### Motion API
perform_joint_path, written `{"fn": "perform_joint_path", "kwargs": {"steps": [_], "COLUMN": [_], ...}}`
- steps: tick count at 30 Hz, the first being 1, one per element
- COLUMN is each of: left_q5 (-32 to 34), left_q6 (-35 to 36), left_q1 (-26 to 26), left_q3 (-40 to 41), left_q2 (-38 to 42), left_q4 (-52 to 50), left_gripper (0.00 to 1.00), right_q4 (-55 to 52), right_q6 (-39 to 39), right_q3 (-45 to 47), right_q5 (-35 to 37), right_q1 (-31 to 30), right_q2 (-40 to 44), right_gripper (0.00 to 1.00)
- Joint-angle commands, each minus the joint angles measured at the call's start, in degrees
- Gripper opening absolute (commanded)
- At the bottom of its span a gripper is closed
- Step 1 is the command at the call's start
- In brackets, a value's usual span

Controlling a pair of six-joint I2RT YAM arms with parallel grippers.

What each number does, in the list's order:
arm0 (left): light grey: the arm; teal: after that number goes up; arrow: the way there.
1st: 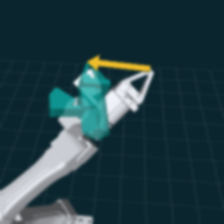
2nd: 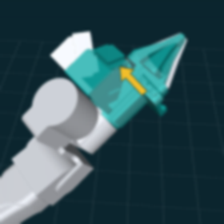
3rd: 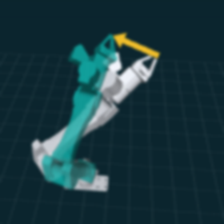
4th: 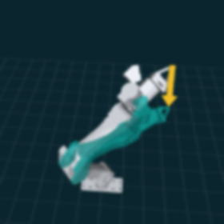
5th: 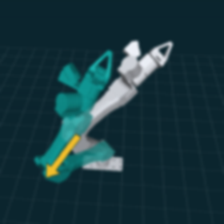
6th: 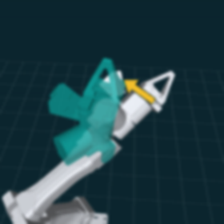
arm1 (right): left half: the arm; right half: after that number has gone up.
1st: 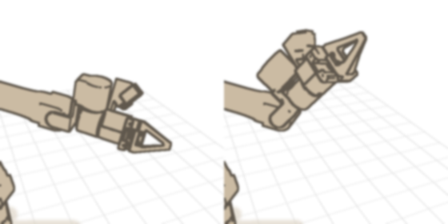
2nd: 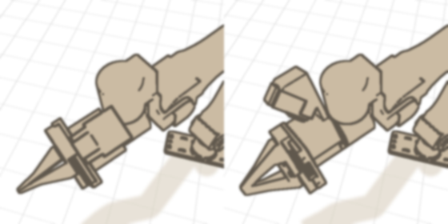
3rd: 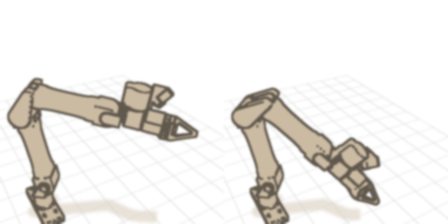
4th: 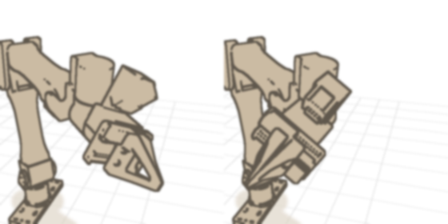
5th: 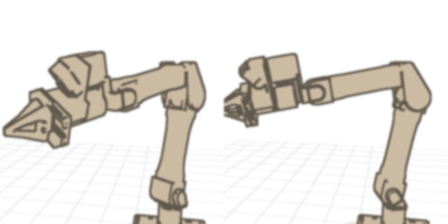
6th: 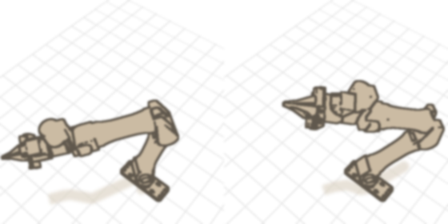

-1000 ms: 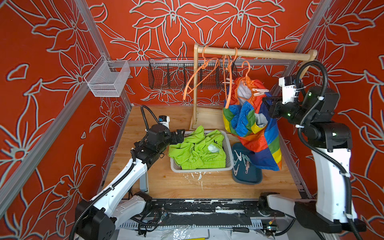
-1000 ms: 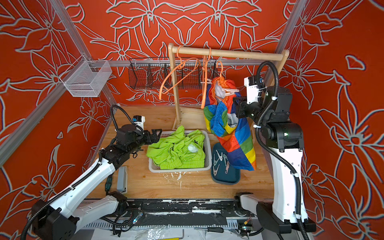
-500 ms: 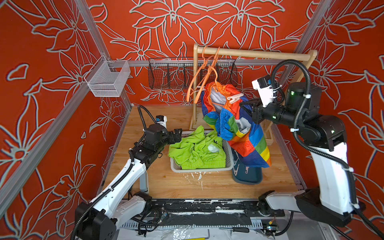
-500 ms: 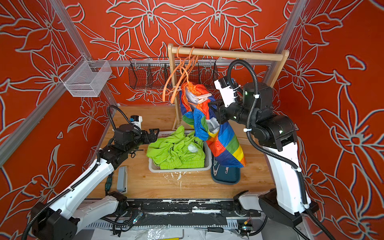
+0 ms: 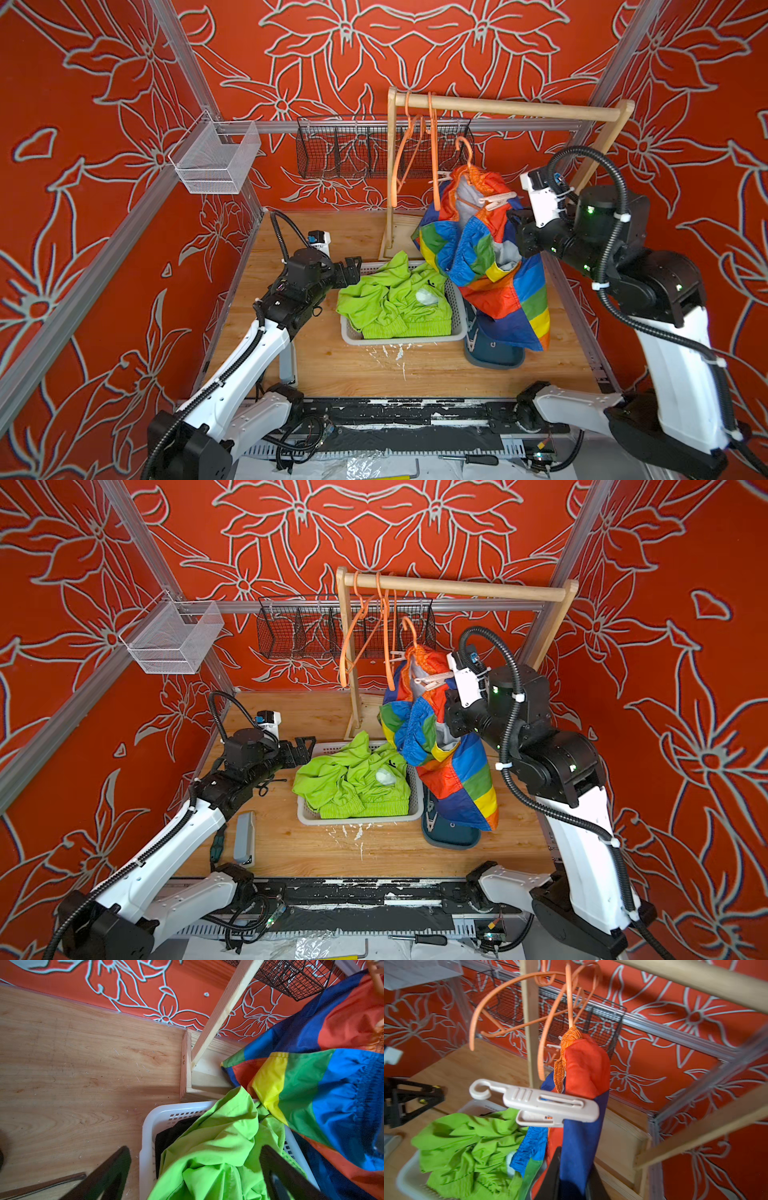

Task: Remove the clothespins securing shorts to the hanger
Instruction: Place the shorts in the basket.

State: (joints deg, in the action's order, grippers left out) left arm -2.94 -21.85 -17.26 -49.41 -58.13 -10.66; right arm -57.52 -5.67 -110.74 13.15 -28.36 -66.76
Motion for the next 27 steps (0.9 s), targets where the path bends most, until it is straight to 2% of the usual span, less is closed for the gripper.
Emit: {"fn": "perform_joint_path", "kwargs": {"steps": [1, 5, 8, 14, 21, 24, 27], "left_q5": [-0.75, -0.93, -0.86, -0.31, -0.46, -1.18, -1.71], "left_q6": [0.47, 0.16, 0.15, 1.0, 1.3, 1.04, 0.84], "left_q1": [0.32, 0.3, 0.34, 0.29, 2.06, 3.79, 5.11], "left_q3": [-0.37, -0.43, -0.63, -1.63, -2.38, -2.09, -1.99], "left_q2": [0.87, 0.48, 0.3, -0.1, 0.11, 0.86, 1.09], "left_q4": [0.11, 0.37, 0.24, -0.57, -1.2, -1.28, -1.21], "left_gripper": [0.97, 0.97, 0.97, 0.97, 0.97, 0.97, 0.97], "right_q4": [6.05, 8.73, 7.39, -2.12, -14.28, -16.4, -15.6], "right_q6": [-2.46, -3.0, -1.96, 1.72, 3.36, 4.31, 5.81], "right_q3": [1.92, 4.82, 3.48, -7.62, -26.19, -32.38, -34.75], "right_q5": [12.0, 13.81, 9.94, -6.43, -22.66, -29.83, -35.05], "right_q1": [-0.28, -0.24, -0.29, -0.29, -0.28, -0.29, -0.29], "right_q2": [3.95, 6.99, 7.98, 6.34, -2.2, -5.6, -7.93], "right_gripper": [0.0, 0.0, 0.0, 0.0, 0.0, 0.0, 0.0]}}
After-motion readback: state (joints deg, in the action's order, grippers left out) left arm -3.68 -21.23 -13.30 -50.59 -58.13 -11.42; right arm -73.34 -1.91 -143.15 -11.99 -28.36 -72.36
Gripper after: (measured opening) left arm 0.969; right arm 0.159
